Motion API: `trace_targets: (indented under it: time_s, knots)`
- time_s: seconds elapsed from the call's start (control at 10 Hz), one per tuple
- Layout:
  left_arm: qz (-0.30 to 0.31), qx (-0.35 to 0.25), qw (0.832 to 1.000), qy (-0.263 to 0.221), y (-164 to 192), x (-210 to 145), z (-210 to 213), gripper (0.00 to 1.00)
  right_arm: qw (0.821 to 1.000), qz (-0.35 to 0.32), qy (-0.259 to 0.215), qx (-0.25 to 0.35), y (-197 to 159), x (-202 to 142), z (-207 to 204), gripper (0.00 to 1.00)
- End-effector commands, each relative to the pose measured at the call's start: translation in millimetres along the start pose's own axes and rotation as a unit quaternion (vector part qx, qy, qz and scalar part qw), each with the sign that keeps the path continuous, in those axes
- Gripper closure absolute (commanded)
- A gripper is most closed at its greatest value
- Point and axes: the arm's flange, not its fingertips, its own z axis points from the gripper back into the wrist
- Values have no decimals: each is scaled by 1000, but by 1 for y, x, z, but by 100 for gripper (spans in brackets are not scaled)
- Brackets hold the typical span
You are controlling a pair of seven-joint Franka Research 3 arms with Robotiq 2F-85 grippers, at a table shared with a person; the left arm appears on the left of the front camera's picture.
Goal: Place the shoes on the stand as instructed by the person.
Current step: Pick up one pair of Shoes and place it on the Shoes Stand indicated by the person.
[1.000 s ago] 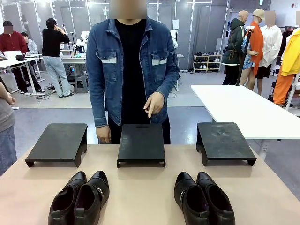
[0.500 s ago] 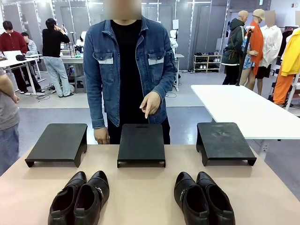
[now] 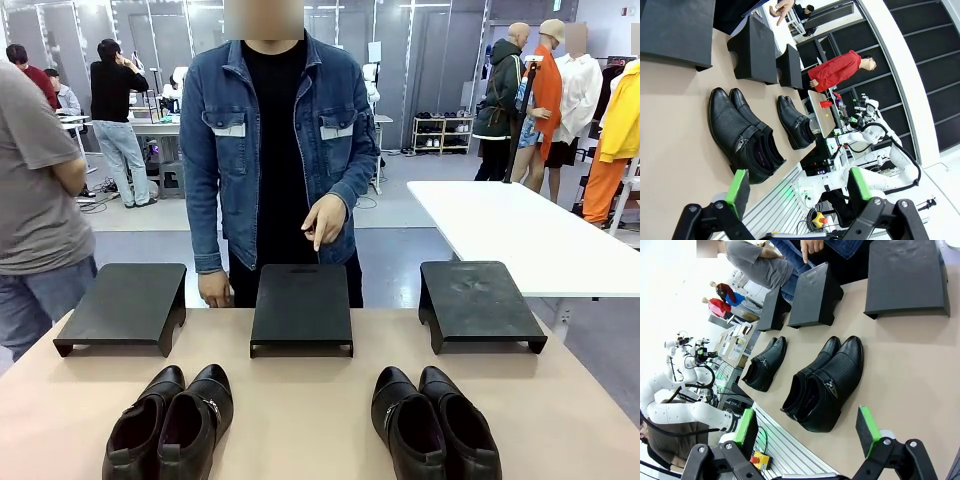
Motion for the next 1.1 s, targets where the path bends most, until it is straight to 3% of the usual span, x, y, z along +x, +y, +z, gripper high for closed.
trace_targets:
  time_s: [0.0, 0.2, 0.4, 0.5, 0.8, 1.0]
  knots:
    - [-5, -3, 1000, 2, -1, 2, 3, 0, 1000, 7, -8, 5, -1, 2, 0, 0]
    - [0, 0, 1000, 0, 0, 0, 0, 0, 1000, 7, -8, 5, -1, 2, 0, 0]
    - [-57, 34, 993, 102, -82, 15, -45, 0, 1000, 7, -8, 5, -1, 2, 0, 0]
    - [-54, 63, 988, 131, -109, 20, -68, 0, 1000, 7, -8, 5, -1, 2, 0, 0]
    - [-60, 118, 967, 219, -167, 32, -139, 0, 1000, 7, -8, 5, -1, 2, 0, 0]
    - [-67, 217, 937, 265, -197, 19, -204, 0, 1000, 7, -8, 5, -1, 2, 0, 0]
